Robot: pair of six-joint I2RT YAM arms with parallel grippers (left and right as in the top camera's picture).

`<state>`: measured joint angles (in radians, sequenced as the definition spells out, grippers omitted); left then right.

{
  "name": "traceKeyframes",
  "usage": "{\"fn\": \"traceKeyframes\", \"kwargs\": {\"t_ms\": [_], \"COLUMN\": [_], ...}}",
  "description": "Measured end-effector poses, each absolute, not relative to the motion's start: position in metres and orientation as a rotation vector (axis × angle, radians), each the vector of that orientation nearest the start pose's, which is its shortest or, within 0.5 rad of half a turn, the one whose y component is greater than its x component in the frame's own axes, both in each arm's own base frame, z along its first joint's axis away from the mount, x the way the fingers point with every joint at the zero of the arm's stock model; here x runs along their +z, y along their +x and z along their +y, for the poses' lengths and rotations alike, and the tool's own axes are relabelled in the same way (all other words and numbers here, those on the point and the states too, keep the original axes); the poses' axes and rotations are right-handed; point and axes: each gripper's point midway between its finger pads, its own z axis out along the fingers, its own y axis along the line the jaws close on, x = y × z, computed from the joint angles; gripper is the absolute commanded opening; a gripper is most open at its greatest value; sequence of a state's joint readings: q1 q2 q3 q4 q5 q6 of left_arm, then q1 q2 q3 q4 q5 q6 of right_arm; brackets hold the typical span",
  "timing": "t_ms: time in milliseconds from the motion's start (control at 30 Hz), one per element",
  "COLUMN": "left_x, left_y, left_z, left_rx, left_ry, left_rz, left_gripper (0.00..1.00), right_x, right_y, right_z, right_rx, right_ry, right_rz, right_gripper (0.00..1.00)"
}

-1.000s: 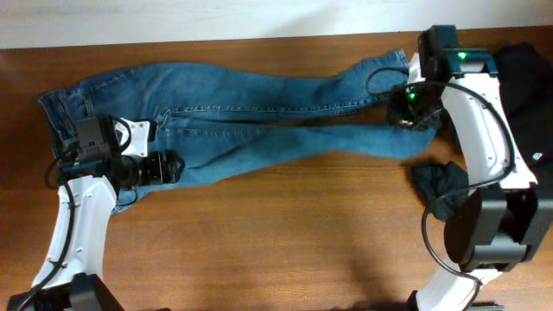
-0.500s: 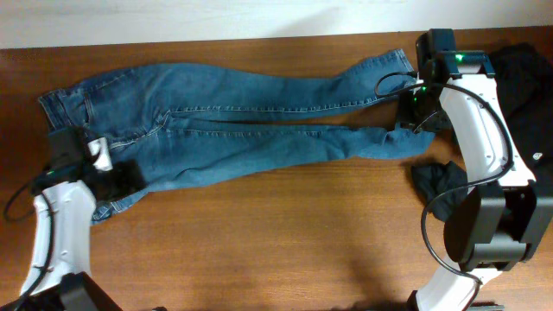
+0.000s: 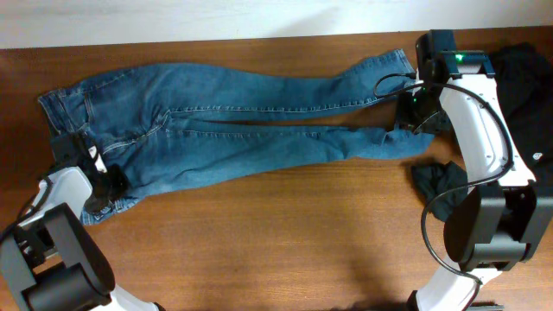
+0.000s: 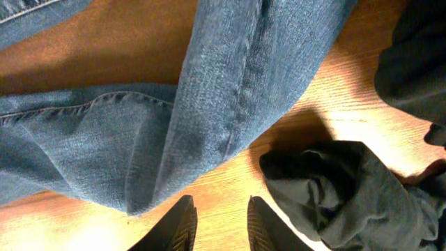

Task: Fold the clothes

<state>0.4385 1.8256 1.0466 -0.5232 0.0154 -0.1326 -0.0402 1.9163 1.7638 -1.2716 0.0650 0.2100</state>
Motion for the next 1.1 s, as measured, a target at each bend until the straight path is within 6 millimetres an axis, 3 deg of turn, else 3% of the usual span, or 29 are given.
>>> {"fn": "traceKeyframes", "kwargs": {"t_ms": [33,133,200,233,333,400,433,533,700,867,900,933,967,1067,1100], "left_x": [0.003,0.004,0.007,0.009,0.013,0.015,0.015,0.014,0.013,0.012,0.012,0.012,0.012,0.012,0.012], "left_y": [0.335,0.328,0.313,0.298,0.273,0.27,0.272,0.278,0.278,0.276,0.276,0.276,0.276,0.276,0.276], "left_z": [0.158,0.199,0.238,0.267,0.305,0.31,0.308,0.303,0.301,0.299,0.299,0.299,0.299,0.299,0.298], "left_rx": [0.053,0.148,0.211,0.248,0.287,0.288,0.279,0.26,0.257,0.252,0.249,0.248,0.248,0.247,0.247], "left_ry": [-0.821,-0.98,-1.115,-1.221,-1.33,-1.327,-1.309,-1.27,-1.265,-1.269,-1.269,-1.269,-1.269,-1.269,-1.267], "left_rz": [2.747,2.649,2.571,2.508,2.431,2.43,2.437,2.456,2.465,2.475,2.476,2.477,2.477,2.478,2.482], "left_gripper": [0.01,0.0,0.01,0.01,0.03,0.03,0.04,0.05,0.07,0.08,0.08,0.08,0.08,0.08,0.08], "right_x": [0.141,0.141,0.141,0.141,0.141,0.141,0.141,0.14,0.134,0.106,0.094,0.081,0.071,0.043,0.04], "right_y": [0.396,0.395,0.395,0.395,0.395,0.396,0.397,0.406,0.441,0.472,0.477,0.475,0.471,0.43,0.401], "right_z": [-0.027,-0.027,-0.027,-0.027,-0.026,-0.025,-0.023,-0.009,0.019,0.061,0.075,0.088,0.097,0.102,0.091], "right_rx": [-0.075,-0.075,-0.075,-0.075,-0.072,-0.06,-0.045,0.074,0.307,0.476,0.496,0.512,0.518,0.462,0.38], "right_ry": [0.379,0.38,0.38,0.381,0.382,0.379,0.378,0.28,0.077,-0.064,-0.11,-0.142,-0.166,-0.179,-0.16], "right_rz": [2.965,2.969,2.969,2.969,2.969,2.964,2.963,2.952,2.847,2.784,2.782,2.809,2.839,3.044,3.176], "right_gripper": [0.29,0.29,0.32,0.38,0.46,0.47,0.59,0.66,0.59,0.5,0.36,0.22,0.17,0.13,0.12]}}
